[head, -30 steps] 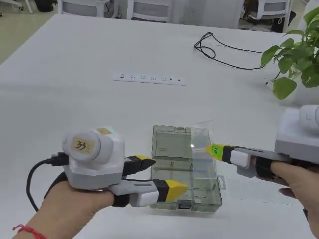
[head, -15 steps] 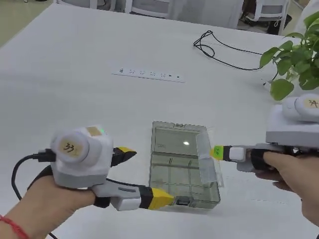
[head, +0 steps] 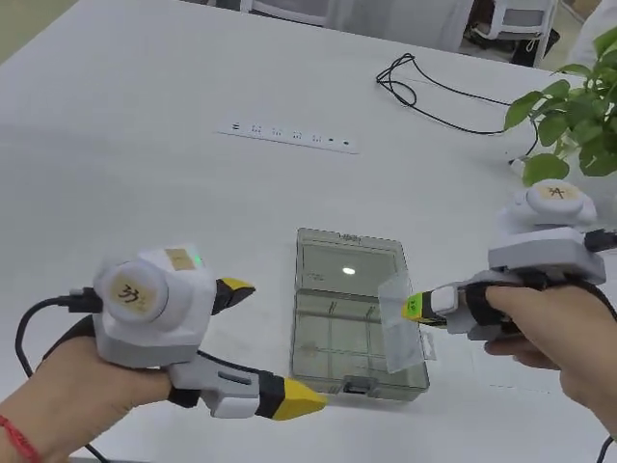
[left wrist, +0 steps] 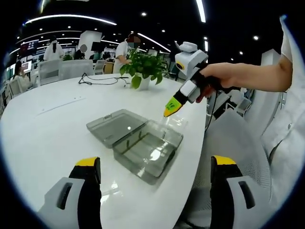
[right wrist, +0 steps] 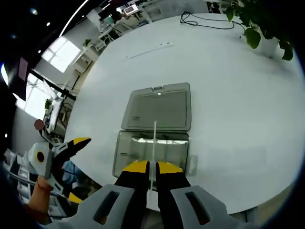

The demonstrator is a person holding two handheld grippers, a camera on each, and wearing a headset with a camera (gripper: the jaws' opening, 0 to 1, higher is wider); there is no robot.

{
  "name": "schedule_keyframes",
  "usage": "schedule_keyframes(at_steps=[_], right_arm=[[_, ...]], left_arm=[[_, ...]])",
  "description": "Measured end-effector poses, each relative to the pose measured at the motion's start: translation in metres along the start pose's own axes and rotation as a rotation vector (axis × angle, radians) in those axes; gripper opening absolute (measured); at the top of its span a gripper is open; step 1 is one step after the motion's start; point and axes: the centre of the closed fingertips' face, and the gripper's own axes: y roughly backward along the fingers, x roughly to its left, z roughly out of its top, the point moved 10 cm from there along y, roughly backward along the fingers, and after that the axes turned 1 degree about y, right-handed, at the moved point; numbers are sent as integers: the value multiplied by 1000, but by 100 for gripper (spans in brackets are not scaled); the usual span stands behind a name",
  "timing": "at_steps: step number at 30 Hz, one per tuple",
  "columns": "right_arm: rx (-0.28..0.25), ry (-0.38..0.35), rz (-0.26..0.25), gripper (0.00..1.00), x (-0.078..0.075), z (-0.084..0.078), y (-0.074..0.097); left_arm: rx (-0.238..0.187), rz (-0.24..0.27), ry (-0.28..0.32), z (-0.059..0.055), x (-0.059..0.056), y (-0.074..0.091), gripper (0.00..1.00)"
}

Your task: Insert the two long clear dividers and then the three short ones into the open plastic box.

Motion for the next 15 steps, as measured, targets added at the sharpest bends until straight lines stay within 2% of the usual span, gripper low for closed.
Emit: schedule_keyframes(at_steps=[2,7,15], right_arm=[[17,5,-29,7,-1,-1,-2],[35,-15,-39,7,-9,0,-6],[43,-33,-51,7,-2,-8,-12]], left_arm=[[-9,-4,0,0,0,1,97],[-18,-11,3,-1,0,2,96],[-17,-21,7,-4,0,2,98]])
